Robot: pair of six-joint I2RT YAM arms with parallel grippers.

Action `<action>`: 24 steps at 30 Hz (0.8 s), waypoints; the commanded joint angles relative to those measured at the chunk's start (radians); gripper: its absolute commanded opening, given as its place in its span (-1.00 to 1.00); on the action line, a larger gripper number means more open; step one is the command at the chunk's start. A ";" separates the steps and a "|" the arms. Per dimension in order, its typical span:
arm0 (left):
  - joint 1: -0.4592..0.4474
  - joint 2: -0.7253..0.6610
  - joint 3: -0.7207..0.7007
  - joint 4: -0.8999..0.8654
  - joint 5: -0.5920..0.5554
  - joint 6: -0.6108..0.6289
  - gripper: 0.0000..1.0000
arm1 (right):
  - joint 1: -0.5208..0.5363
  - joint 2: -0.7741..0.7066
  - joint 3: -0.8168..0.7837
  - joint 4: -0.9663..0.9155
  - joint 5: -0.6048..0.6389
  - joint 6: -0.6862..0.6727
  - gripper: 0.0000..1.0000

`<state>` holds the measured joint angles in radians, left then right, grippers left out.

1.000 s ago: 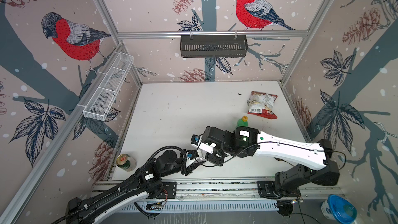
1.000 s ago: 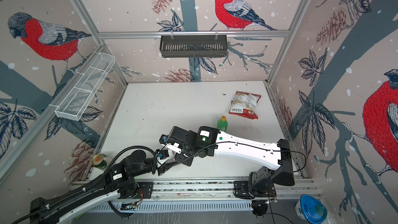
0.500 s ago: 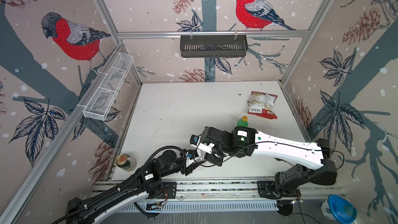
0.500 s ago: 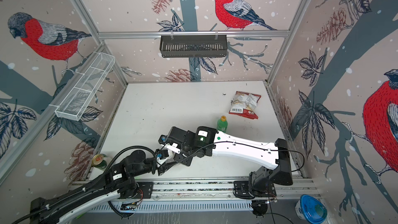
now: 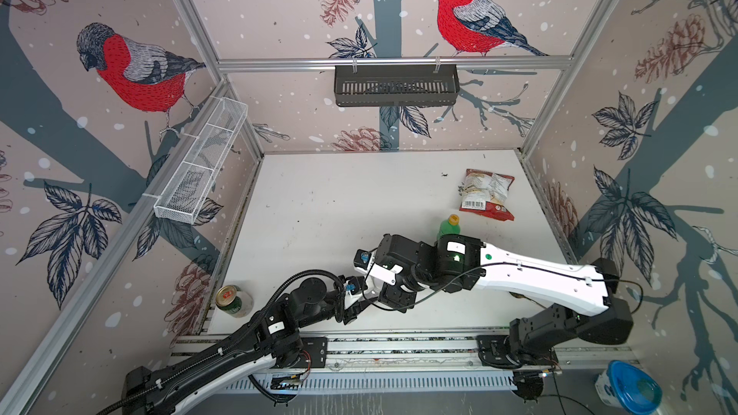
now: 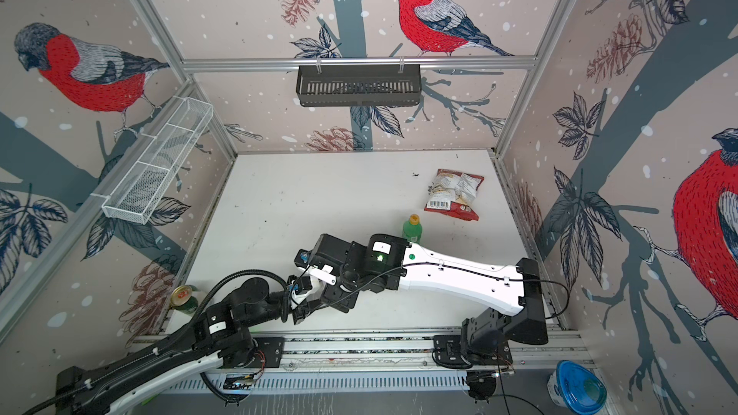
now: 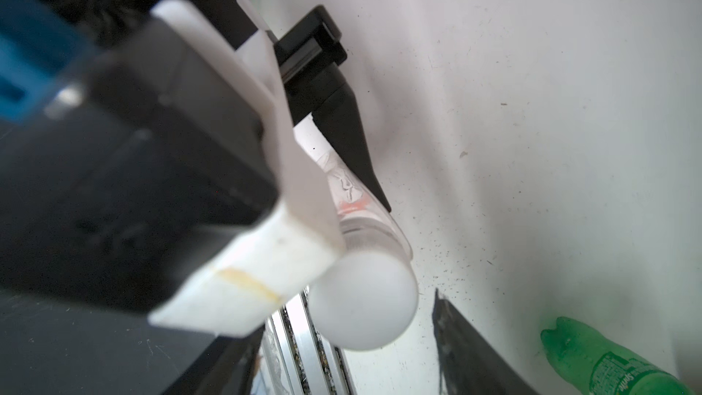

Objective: Screw on the bottle caps
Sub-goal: Close the bottle cap on the plastic bottle, then screw the bottle cap onto the plastic bottle.

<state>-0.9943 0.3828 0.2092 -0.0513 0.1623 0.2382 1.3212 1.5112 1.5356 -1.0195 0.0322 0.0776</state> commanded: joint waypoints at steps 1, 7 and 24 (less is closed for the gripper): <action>0.000 -0.001 0.007 0.038 0.001 0.003 -0.23 | 0.000 -0.033 -0.003 -0.023 0.031 -0.016 0.55; 0.001 -0.001 0.007 0.036 0.005 0.005 -0.23 | -0.029 -0.108 -0.048 0.065 0.101 0.002 0.56; -0.003 0.000 0.007 0.036 0.012 0.009 -0.23 | -0.066 -0.025 -0.032 0.090 0.051 0.024 0.53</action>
<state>-0.9981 0.3832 0.2092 -0.0551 0.1631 0.2401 1.2522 1.4750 1.4998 -0.9314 0.0975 0.0906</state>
